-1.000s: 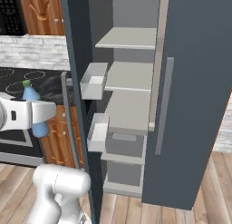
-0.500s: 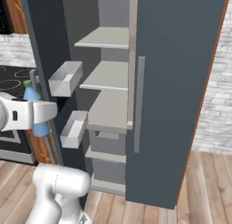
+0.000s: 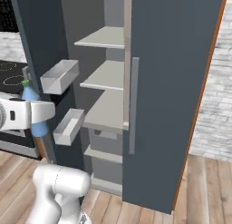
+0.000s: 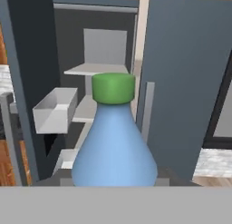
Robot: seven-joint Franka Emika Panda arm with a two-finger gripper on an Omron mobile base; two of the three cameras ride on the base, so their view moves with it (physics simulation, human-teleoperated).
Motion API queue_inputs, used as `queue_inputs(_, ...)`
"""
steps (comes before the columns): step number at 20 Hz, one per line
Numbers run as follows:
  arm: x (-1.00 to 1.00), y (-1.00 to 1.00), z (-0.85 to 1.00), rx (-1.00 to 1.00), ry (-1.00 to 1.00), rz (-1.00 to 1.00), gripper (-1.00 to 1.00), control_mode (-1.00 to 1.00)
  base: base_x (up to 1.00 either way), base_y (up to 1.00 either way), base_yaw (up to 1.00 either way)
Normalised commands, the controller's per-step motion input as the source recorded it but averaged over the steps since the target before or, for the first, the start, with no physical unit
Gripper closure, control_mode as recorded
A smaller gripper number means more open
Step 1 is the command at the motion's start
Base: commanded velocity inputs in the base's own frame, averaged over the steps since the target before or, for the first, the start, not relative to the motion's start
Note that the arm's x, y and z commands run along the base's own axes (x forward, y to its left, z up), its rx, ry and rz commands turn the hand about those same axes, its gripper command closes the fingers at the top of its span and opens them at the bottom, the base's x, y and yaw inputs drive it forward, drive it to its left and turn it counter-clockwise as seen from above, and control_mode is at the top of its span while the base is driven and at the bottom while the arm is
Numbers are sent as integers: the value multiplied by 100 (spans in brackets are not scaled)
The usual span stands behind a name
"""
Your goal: Take the bottled waters from the counter and place them in the freezer to freeze. Close the freezer door after placing the bottles.
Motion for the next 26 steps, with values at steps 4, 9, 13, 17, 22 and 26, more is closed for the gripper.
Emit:
queue_inputs(4, 0, 0, 0, 0, 0, 0, 100, 100, 0, -57, 17)
queue_inputs(9, 0, 0, 0, 0, 0, 0, 100, 100, 31, -13, 6)
queue_inputs(13, 0, 0, 0, 0, 0, 0, 100, 100, 54, -40, 2)
queue_inputs(17, 0, 0, 0, 0, 0, 0, 100, 100, 57, -40, 2)
queue_inputs(22, 0, 0, 0, 0, 0, 0, 100, 100, 49, -8, 0)
queue_inputs(26, 0, 0, 0, 0, 0, 0, 100, 100, 31, 0, 0)
